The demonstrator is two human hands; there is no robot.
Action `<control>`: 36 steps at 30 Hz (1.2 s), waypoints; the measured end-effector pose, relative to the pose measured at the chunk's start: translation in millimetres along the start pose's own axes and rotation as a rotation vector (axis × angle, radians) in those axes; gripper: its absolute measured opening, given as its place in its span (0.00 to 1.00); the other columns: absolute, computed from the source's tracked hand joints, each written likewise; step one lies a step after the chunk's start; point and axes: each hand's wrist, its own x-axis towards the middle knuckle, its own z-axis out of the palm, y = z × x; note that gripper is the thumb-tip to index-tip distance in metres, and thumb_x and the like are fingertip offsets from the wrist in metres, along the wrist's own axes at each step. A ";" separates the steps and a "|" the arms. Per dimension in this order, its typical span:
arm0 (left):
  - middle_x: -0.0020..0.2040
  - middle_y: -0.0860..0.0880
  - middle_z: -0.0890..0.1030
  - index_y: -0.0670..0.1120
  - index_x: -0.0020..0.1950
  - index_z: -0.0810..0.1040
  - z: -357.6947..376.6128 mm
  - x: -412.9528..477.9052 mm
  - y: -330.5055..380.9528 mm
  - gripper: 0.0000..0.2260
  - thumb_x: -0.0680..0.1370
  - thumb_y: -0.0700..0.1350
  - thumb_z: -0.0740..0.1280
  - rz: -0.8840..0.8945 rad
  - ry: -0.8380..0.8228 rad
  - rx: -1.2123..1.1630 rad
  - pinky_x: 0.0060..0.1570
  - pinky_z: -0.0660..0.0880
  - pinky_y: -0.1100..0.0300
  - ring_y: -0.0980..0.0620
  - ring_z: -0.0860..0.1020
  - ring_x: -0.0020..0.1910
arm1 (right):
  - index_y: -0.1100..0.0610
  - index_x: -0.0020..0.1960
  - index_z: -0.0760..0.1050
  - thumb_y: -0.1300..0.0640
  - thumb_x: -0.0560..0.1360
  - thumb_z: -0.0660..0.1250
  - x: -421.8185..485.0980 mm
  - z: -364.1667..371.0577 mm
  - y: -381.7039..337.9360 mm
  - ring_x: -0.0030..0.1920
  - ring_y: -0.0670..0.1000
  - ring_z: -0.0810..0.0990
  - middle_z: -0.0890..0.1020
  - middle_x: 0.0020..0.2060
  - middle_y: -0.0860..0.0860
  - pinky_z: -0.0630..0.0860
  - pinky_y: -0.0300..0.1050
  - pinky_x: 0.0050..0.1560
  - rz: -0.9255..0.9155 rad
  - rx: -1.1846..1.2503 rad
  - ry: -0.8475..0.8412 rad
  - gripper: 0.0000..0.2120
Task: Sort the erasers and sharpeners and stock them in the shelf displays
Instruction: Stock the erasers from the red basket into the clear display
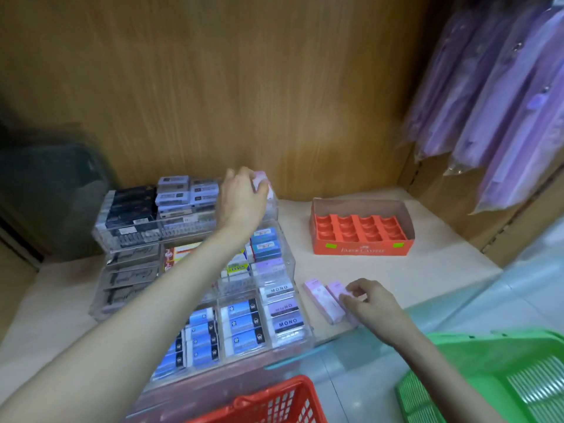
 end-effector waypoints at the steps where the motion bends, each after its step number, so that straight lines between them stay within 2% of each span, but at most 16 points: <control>1: 0.53 0.45 0.75 0.43 0.52 0.78 -3.3 -23.0 4.0 0.07 0.78 0.44 0.63 0.073 0.011 -0.077 0.50 0.69 0.55 0.45 0.76 0.50 | 0.57 0.59 0.74 0.53 0.73 0.68 -3.2 2.0 3.2 0.49 0.51 0.74 0.75 0.51 0.53 0.65 0.40 0.45 0.010 -0.062 -0.025 0.16; 4: 0.47 0.48 0.73 0.43 0.48 0.77 7.2 -92.1 5.9 0.03 0.76 0.40 0.65 0.189 -0.160 -0.177 0.45 0.69 0.58 0.51 0.76 0.40 | 0.58 0.62 0.70 0.54 0.71 0.70 -6.5 11.0 13.4 0.54 0.57 0.75 0.75 0.53 0.56 0.69 0.44 0.50 0.021 -0.178 -0.021 0.21; 6: 0.49 0.48 0.74 0.42 0.50 0.77 26.0 -125.7 4.0 0.05 0.75 0.40 0.67 0.172 -0.318 -0.216 0.46 0.70 0.61 0.53 0.76 0.40 | 0.60 0.57 0.73 0.57 0.72 0.67 -5.5 15.6 20.6 0.53 0.59 0.76 0.76 0.50 0.57 0.68 0.45 0.46 0.017 -0.199 0.037 0.15; 9: 0.58 0.46 0.72 0.41 0.60 0.73 57.4 -148.4 6.6 0.17 0.73 0.43 0.70 0.163 -0.527 -0.144 0.56 0.70 0.56 0.49 0.75 0.55 | 0.62 0.48 0.75 0.62 0.69 0.66 -4.2 14.2 28.5 0.47 0.60 0.76 0.74 0.43 0.55 0.62 0.45 0.38 0.034 -0.141 0.156 0.08; 12: 0.66 0.44 0.65 0.41 0.66 0.66 79.7 -148.4 10.8 0.28 0.72 0.51 0.71 0.234 -0.642 0.209 0.62 0.66 0.54 0.45 0.66 0.66 | 0.63 0.45 0.77 0.64 0.67 0.67 -5.7 9.2 38.7 0.43 0.60 0.75 0.75 0.40 0.56 0.59 0.45 0.37 0.064 -0.108 0.257 0.07; 14: 0.70 0.40 0.62 0.38 0.69 0.62 90.5 -143.3 10.9 0.34 0.72 0.56 0.71 0.246 -0.636 0.446 0.66 0.62 0.53 0.43 0.62 0.70 | 0.63 0.46 0.78 0.63 0.67 0.67 -7.4 6.4 46.0 0.43 0.59 0.74 0.75 0.38 0.55 0.56 0.43 0.37 0.071 -0.072 0.288 0.08; 16: 0.72 0.36 0.61 0.36 0.72 0.59 100.1 -139.4 9.9 0.41 0.71 0.62 0.69 0.226 -0.625 0.608 0.70 0.57 0.51 0.40 0.59 0.71 | 0.62 0.50 0.78 0.63 0.69 0.68 -9.8 4.2 49.1 0.45 0.58 0.75 0.75 0.41 0.54 0.59 0.42 0.39 0.072 -0.004 0.307 0.11; 19: 0.64 0.40 0.72 0.38 0.67 0.65 107.6 -139.4 10.3 0.38 0.70 0.66 0.66 0.276 -0.609 0.716 0.67 0.58 0.51 0.42 0.68 0.64 | 0.61 0.55 0.78 0.63 0.70 0.68 -13.0 3.7 47.2 0.47 0.56 0.75 0.74 0.43 0.52 0.63 0.41 0.42 0.062 0.060 0.325 0.14; 24: 0.60 0.45 0.71 0.43 0.64 0.66 86.5 -135.1 14.4 0.34 0.67 0.63 0.70 0.254 -0.598 0.415 0.60 0.64 0.54 0.43 0.71 0.60 | 0.58 0.53 0.79 0.61 0.71 0.69 -17.0 -12.1 26.1 0.45 0.52 0.75 0.77 0.44 0.51 0.65 0.40 0.43 -0.025 0.167 0.378 0.11; 26: 0.61 0.47 0.70 0.45 0.64 0.66 65.3 -127.1 13.4 0.35 0.66 0.64 0.71 0.271 -0.556 0.260 0.57 0.67 0.54 0.45 0.71 0.61 | 0.55 0.51 0.79 0.60 0.71 0.69 -17.5 -22.4 7.0 0.42 0.48 0.75 0.79 0.42 0.48 0.66 0.35 0.39 -0.078 0.200 0.392 0.08; 29: 0.65 0.51 0.68 0.47 0.69 0.64 26.5 -111.1 12.9 0.39 0.66 0.64 0.72 0.347 -0.502 0.091 0.60 0.68 0.56 0.51 0.68 0.65 | 0.52 0.47 0.80 0.59 0.71 0.69 -17.2 -31.2 -30.0 0.42 0.45 0.77 0.81 0.40 0.44 0.68 0.27 0.39 -0.179 0.244 0.375 0.06; 32: 0.65 0.53 0.68 0.47 0.71 0.63 -12.2 -81.2 7.6 0.42 0.65 0.67 0.70 0.368 -0.400 0.006 0.62 0.66 0.60 0.54 0.68 0.65 | 0.48 0.45 0.79 0.58 0.71 0.69 -10.9 -30.4 -66.1 0.43 0.41 0.78 0.81 0.40 0.42 0.69 0.30 0.40 -0.271 0.298 0.351 0.06; 34: 0.64 0.51 0.69 0.45 0.70 0.66 -33.5 -51.7 -1.5 0.42 0.64 0.68 0.69 0.371 -0.327 0.007 0.61 0.66 0.60 0.53 0.69 0.63 | 0.50 0.48 0.80 0.58 0.71 0.70 -2.2 -27.0 -86.9 0.45 0.43 0.78 0.82 0.42 0.44 0.70 0.36 0.43 -0.301 0.307 0.356 0.07; 36: 0.63 0.49 0.71 0.44 0.68 0.68 -48.3 -19.3 -12.4 0.38 0.65 0.64 0.72 0.360 -0.301 0.063 0.59 0.65 0.63 0.51 0.70 0.62 | 0.52 0.51 0.80 0.58 0.71 0.70 6.8 -25.5 -105.0 0.47 0.46 0.78 0.81 0.44 0.46 0.68 0.37 0.44 -0.310 0.317 0.377 0.09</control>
